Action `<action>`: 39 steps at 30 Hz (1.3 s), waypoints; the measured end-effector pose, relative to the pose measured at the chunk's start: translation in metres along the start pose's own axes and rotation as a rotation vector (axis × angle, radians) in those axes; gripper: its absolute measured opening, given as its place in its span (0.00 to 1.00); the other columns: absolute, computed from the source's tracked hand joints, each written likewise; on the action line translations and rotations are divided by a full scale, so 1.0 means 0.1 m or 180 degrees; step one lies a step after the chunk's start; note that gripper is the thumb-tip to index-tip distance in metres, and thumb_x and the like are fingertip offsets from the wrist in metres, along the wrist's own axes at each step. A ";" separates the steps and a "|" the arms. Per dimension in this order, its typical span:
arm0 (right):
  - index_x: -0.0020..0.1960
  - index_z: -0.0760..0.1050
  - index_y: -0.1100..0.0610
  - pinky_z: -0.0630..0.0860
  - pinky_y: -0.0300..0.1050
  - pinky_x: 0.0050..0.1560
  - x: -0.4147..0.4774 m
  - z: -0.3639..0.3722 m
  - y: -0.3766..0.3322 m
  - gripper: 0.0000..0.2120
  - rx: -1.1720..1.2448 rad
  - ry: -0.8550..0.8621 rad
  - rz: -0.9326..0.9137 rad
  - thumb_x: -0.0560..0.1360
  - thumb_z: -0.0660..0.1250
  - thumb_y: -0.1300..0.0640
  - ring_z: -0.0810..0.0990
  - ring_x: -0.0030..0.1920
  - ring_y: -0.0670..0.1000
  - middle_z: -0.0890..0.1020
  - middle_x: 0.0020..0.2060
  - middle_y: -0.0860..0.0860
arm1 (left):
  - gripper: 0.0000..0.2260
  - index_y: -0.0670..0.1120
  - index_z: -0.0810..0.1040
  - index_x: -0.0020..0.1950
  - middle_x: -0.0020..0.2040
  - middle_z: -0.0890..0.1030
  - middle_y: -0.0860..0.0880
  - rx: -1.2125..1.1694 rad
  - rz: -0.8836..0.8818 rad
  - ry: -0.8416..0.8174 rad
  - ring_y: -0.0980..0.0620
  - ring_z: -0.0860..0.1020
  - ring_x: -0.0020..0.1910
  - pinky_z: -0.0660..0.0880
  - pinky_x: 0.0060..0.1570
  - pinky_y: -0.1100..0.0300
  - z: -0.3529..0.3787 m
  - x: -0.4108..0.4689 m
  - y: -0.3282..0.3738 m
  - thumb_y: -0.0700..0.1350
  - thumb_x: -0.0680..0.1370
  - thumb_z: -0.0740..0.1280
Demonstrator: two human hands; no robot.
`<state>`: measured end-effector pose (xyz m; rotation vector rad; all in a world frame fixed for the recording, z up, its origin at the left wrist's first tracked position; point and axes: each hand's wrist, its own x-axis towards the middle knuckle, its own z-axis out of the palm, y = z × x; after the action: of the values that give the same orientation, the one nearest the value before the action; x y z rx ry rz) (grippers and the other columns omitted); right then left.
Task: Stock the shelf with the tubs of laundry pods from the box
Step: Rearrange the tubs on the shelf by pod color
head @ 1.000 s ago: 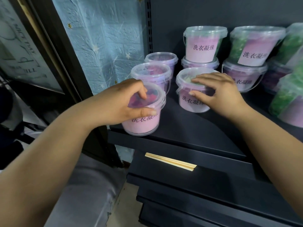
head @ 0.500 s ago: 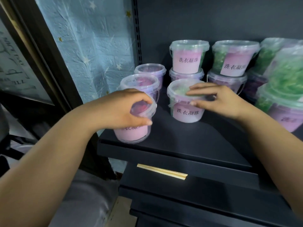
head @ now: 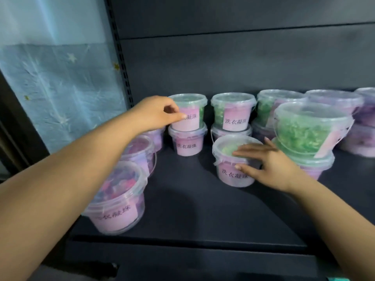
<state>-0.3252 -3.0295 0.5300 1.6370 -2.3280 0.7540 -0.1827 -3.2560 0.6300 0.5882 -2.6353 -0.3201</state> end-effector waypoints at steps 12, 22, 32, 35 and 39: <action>0.56 0.81 0.54 0.70 0.58 0.61 -0.45 -0.32 0.55 0.29 -0.0297 0.0415 0.0503 0.70 0.57 0.34 0.79 0.59 0.57 0.82 0.55 0.55 | 0.31 0.47 0.65 0.72 0.73 0.66 0.46 0.0519 0.0090 0.0003 0.47 0.64 0.72 0.57 0.67 0.62 0.53 0.74 0.05 0.49 0.72 0.72; 0.52 0.82 0.58 0.70 0.65 0.61 -0.56 -0.36 0.69 0.28 -0.0534 0.0801 0.0891 0.67 0.56 0.40 0.79 0.56 0.60 0.83 0.52 0.56 | 0.25 0.55 0.76 0.62 0.52 0.77 0.58 -0.0668 0.0199 0.0160 0.59 0.74 0.54 0.65 0.52 0.68 0.14 0.02 0.57 0.47 0.67 0.76; 0.55 0.81 0.56 0.67 0.44 0.64 -0.50 -0.46 0.68 0.11 -0.0110 0.0892 0.1058 0.74 0.66 0.59 0.75 0.63 0.52 0.80 0.59 0.52 | 0.30 0.55 0.65 0.70 0.73 0.65 0.55 -0.0450 0.0906 -0.0635 0.64 0.59 0.70 0.45 0.63 0.80 0.99 -0.81 0.92 0.52 0.70 0.71; 0.55 0.81 0.56 0.69 0.47 0.64 -0.45 -0.47 0.61 0.12 -0.0238 0.0774 0.1169 0.74 0.66 0.57 0.75 0.62 0.54 0.79 0.60 0.53 | 0.31 0.58 0.56 0.74 0.76 0.55 0.56 -0.0092 0.1096 -0.0794 0.60 0.50 0.75 0.43 0.66 0.71 1.09 -0.82 0.97 0.56 0.74 0.65; 0.54 0.81 0.58 0.71 0.47 0.55 -0.26 -0.63 0.39 0.11 -0.0385 0.0913 0.1275 0.73 0.66 0.58 0.78 0.56 0.58 0.80 0.57 0.55 | 0.33 0.59 0.56 0.74 0.76 0.53 0.57 -0.0687 0.1021 -0.0895 0.64 0.51 0.73 0.50 0.71 0.65 1.01 -0.74 1.00 0.58 0.72 0.66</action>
<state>-0.3591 -2.9654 0.5610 0.9490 -2.4529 0.8368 -0.2018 -3.1216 0.5457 0.0484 -2.8500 -0.6141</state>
